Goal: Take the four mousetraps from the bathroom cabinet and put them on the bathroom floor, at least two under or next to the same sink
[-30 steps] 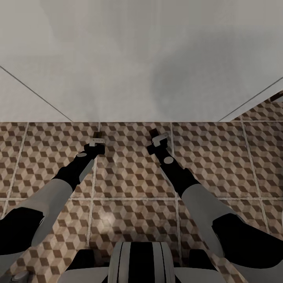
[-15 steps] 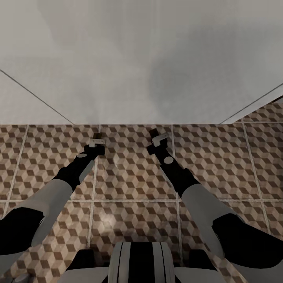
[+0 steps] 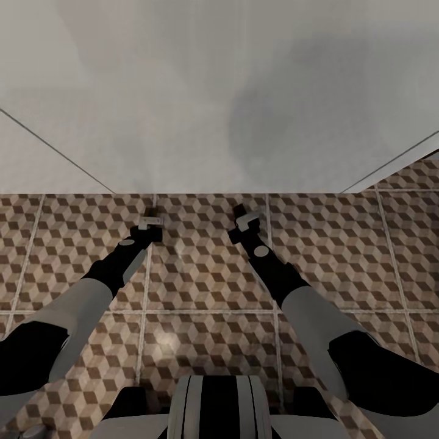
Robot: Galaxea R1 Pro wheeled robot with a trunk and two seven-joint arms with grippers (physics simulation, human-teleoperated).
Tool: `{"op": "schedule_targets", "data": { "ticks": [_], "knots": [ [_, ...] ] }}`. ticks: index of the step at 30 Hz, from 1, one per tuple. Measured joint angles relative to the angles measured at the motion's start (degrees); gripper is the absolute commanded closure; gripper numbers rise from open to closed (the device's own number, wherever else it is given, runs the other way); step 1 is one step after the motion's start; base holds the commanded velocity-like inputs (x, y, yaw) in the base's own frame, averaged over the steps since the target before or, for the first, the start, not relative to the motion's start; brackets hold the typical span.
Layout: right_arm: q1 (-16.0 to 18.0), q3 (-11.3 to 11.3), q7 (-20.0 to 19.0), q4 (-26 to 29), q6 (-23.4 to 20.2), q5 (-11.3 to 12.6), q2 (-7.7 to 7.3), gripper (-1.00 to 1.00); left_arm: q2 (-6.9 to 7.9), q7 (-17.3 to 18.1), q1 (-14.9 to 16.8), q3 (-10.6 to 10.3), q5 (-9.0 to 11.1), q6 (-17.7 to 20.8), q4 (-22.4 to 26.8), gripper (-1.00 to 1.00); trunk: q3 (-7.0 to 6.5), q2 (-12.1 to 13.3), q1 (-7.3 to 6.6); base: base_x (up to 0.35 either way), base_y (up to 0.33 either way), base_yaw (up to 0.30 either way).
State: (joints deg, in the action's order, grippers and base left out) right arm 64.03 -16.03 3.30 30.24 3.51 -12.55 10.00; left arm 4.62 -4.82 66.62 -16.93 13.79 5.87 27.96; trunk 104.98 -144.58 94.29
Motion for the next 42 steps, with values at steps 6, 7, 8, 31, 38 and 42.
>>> {"op": "schedule_targets", "data": {
  "ticks": [6, 7, 8, 31, 38, 42],
  "knots": [
    [0.0, 0.0, 0.0, -1.4, 0.5, 0.0, 0.0, 1.0, -0.04, 0.0, 0.0, 0.0, 0.0, 0.0, -0.3, 1.0, 0.0, 0.0, 0.0, 0.0, 0.0, 0.0],
    [0.0, 0.0, 0.0, -1.5, 0.7, 0.0, 0.0, 1.0, -0.04, 0.0, 0.0, 0.0, 0.0, 0.0, -0.4, 1.0, 0.0, 0.0, 0.0, 0.0, 0.0, 0.0],
    [0.0, 0.0, 0.0, -1.6, 0.9, 0.0, 0.0, 1.0, -0.04, 0.0, 0.0, 0.0, 0.0, 0.0, -0.5, 1.0, 0.0, 0.0, 0.0, 0.0, 0.0, 0.0],
    [0.0, 0.0, 0.0, -4.7, 1.3, -0.1, 0.0, 1.0, -0.04, 0.0, 0.0, 0.0, 0.0, 0.0, -0.9, 1.0, 0.0, 0.0, 0.0, 0.0, 0.0, 0.0],
    [0.0, 0.1, 0.0, -4.8, 1.3, -0.1, 0.0, 1.0, -0.04, 0.0, 0.0, 0.0, 0.0, 0.0, -0.9, 1.0, 0.0, 0.0, 0.0, 0.0, 0.0, 0.0],
    [0.0, 0.1, 0.0, -4.8, 1.3, -0.1, 0.0, 1.0, -0.04, 0.0, 0.0, 0.0, 0.0, 0.0, -0.9, 1.0, 0.0, 0.0, 0.0, 0.0, 0.0, 0.0]
  ]
}}
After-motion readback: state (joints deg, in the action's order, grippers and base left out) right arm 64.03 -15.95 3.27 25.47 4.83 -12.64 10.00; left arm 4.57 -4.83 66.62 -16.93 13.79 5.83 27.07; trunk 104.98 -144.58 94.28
